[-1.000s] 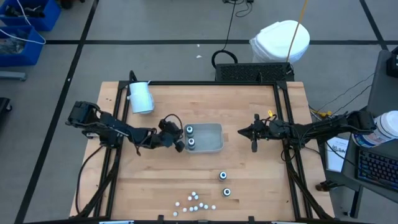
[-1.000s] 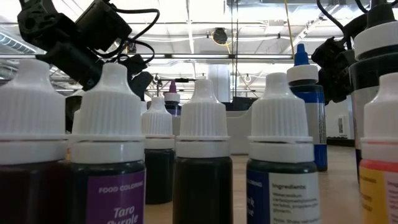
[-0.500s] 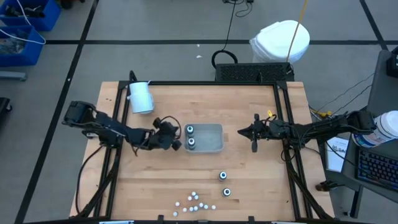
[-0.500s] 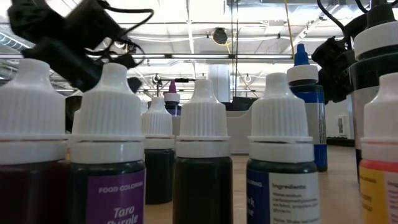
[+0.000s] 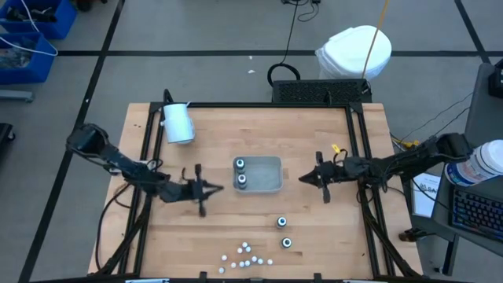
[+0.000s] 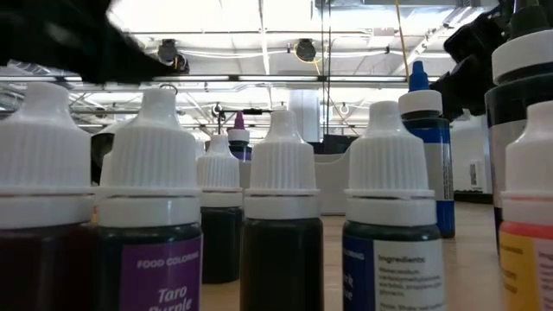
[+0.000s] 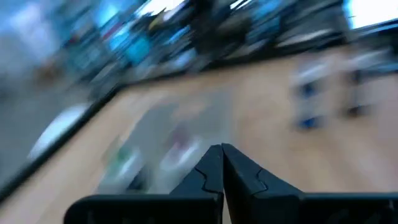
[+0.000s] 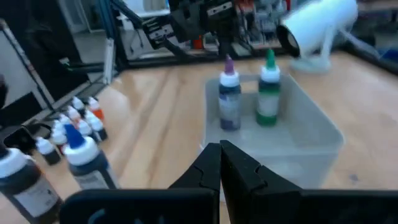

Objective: Pick & Place food coloring
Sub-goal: Put the large black food coloring bottle into the gray bin

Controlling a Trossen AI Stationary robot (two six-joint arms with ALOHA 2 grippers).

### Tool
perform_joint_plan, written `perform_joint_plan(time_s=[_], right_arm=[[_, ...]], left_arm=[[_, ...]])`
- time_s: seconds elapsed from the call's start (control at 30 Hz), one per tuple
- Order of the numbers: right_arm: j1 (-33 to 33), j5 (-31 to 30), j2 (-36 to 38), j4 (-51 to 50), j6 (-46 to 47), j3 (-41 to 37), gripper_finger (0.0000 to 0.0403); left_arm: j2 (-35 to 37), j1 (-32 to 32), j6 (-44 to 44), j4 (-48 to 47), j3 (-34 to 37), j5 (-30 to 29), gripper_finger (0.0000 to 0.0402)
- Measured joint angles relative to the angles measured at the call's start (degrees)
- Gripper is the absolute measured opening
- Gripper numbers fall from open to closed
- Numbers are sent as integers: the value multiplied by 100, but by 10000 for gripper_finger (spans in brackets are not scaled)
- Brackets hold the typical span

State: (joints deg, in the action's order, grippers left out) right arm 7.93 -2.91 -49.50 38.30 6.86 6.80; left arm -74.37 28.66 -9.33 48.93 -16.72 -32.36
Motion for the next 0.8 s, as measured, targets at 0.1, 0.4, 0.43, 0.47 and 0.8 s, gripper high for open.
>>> perform_joint_plan(time_s=[0.1,0.4,0.43,0.47,0.8], right_arm=[[243,-356,-15,54,-215,-2,0],[359,-444,-7,134,-339,9,0],[372,-435,-7,136,-374,9,0],[391,-430,-7,134,-435,11,0],[653,-285,-9,388,-947,24,0]], left_arm=[[534,-24,-745,-221,-169,1089,5],[3628,51,-1236,-2803,-709,1262,3],[3894,138,-1268,-2915,-632,1208,3],[4100,200,-1264,-2968,-504,1072,2],[3698,212,-697,-826,1118,358,1]])
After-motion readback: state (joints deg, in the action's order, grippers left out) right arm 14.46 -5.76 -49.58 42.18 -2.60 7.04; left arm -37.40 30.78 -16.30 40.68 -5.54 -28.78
